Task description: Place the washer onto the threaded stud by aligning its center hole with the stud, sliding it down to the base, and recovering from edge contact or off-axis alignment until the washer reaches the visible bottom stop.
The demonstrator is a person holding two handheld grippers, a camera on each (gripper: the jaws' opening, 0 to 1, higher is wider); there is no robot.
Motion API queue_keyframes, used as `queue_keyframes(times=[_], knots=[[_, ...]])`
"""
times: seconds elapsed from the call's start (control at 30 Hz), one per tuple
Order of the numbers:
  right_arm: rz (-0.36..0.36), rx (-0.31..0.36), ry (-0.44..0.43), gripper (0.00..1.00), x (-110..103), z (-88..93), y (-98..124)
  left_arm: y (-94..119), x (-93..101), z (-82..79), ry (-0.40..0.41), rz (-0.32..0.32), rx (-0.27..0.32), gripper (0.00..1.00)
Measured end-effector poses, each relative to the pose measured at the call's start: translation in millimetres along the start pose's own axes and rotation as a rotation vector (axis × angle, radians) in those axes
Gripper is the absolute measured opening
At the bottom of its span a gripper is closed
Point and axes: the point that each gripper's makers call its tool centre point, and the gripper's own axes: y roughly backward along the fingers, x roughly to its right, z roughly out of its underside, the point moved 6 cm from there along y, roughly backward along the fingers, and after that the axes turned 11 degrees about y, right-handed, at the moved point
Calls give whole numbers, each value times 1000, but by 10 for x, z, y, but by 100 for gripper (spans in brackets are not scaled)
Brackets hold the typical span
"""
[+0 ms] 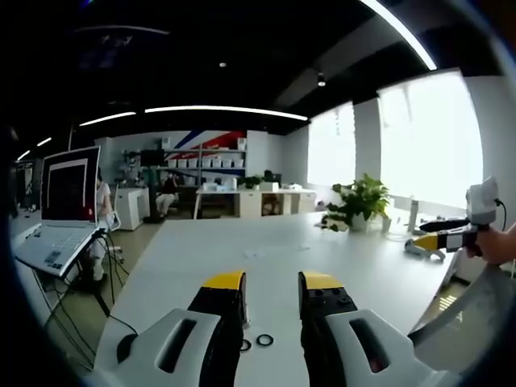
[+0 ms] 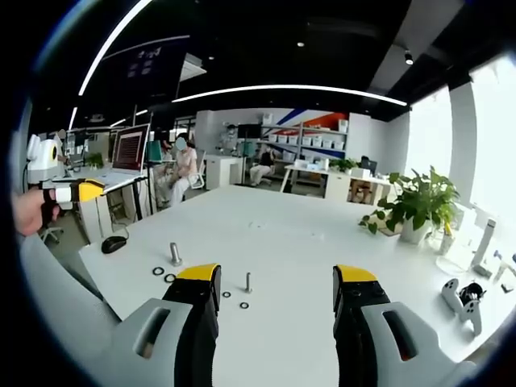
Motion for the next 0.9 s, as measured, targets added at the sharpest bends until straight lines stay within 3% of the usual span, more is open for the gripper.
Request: queue_keyframes(times=[0.6, 0.9], knots=[[18, 6, -11, 59, 40, -3, 9, -66, -46, 70, 19, -3, -59, 25], [-5, 2, 13, 59, -8, -10, -11, -128, -113, 207, 39, -21, -161, 24]])
